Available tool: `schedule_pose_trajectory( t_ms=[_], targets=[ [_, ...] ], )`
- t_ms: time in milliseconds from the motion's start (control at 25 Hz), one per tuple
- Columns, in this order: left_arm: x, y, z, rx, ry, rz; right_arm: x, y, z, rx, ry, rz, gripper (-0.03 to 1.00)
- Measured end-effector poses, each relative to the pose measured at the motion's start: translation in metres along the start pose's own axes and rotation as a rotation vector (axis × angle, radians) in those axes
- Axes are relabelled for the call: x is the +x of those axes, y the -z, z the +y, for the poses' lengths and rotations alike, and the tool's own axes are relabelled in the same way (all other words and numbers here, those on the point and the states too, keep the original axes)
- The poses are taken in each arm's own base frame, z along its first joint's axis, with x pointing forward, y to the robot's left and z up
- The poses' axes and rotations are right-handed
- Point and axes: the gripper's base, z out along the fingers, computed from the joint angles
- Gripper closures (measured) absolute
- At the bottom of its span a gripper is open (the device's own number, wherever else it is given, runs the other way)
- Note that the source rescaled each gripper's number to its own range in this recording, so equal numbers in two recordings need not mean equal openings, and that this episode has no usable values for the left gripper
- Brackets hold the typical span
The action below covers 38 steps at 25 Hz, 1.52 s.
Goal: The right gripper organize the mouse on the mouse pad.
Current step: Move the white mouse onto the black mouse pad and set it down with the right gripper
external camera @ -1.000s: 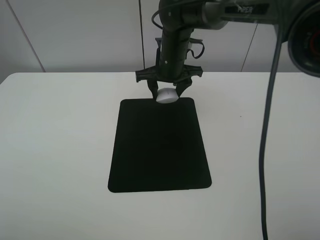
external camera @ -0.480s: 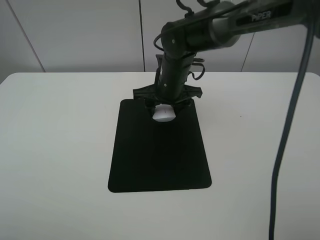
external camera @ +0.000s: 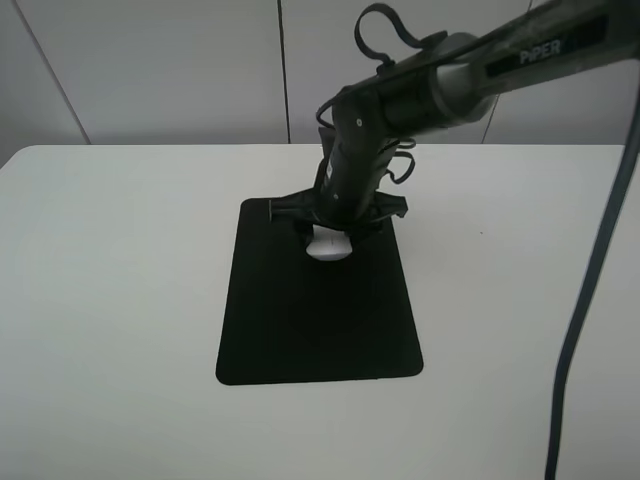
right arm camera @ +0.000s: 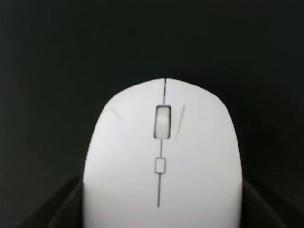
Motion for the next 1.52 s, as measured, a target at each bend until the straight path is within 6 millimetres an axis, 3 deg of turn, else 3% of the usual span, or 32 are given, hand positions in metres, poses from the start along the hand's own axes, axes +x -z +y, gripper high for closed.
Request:
schedule_pose_trajectory(
  t_ms=[520, 1520],
  targets=[
    [0.0, 0.0, 0.0, 0.0, 0.0, 0.0, 0.008, -0.002, 0.016, -0.027, 0.035, -0.104, 0.97],
    [0.0, 0.0, 0.0, 0.0, 0.0, 0.0, 0.014, -0.02, 0.017, -0.005, 0.03, -0.092, 0.97]
  ],
)
